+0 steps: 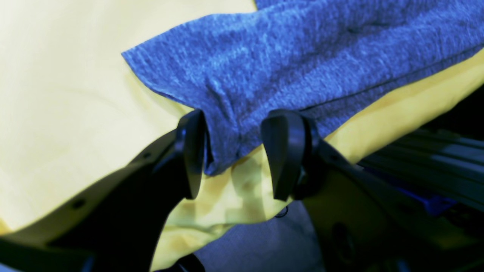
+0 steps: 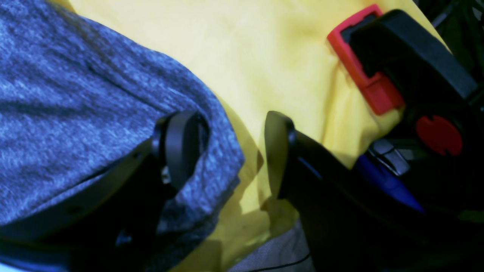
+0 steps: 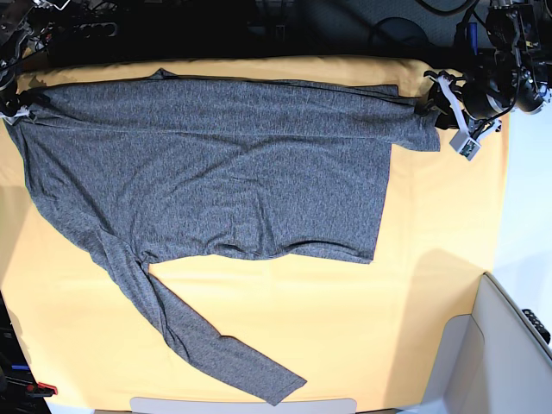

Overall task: Fold the T-shirt properly
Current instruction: 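Lower the shirt edge onto the table and open both grippers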

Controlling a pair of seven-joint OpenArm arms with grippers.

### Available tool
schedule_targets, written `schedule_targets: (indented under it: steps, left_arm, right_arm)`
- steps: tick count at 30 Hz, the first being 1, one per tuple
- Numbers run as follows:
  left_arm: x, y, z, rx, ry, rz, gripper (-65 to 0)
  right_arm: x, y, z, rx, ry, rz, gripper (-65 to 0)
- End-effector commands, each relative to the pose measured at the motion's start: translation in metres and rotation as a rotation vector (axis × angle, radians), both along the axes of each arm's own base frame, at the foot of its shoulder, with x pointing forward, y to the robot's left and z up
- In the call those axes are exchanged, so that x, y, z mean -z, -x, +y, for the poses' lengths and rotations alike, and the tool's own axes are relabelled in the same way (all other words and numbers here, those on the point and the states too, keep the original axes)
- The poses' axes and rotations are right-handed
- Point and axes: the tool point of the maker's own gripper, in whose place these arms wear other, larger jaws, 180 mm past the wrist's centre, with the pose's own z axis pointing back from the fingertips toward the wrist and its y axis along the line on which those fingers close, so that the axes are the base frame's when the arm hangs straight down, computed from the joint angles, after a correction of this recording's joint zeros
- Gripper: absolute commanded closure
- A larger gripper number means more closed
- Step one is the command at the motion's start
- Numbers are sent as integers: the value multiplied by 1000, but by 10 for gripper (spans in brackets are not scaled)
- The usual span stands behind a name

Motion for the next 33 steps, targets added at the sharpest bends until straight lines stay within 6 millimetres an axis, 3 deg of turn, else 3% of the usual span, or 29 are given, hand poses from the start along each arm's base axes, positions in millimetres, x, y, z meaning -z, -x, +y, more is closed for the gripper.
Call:
schedule_targets:
  steps: [1,12,17,22,27,33]
  left_arm:
    - [-12,-9,3,10,-5,-50,-274]
    - [-41,-31,-6,55,-29,-157,-274]
    - [-49,-38,2,34,-44,-184,-274]
    - [-50,-39,3,32,-45,-187,-274]
    - [-49,-39,-1,36,-36,-189,-274]
    - [-48,-39,-1,33,-33,-188,-274]
  right_arm:
    - [-12,-1,-9,7,35,-1,-285]
    - [-48,-16,-10,-25,118,-66,-285]
    - [-62,-22,-9,-37,148,-93,-285]
    - [-91,-41,-3,-57,192,-174,-285]
    - [-112,-60,31,-79,187,-286,-286]
    - [-118,-89,84,-212,162,-331,-286]
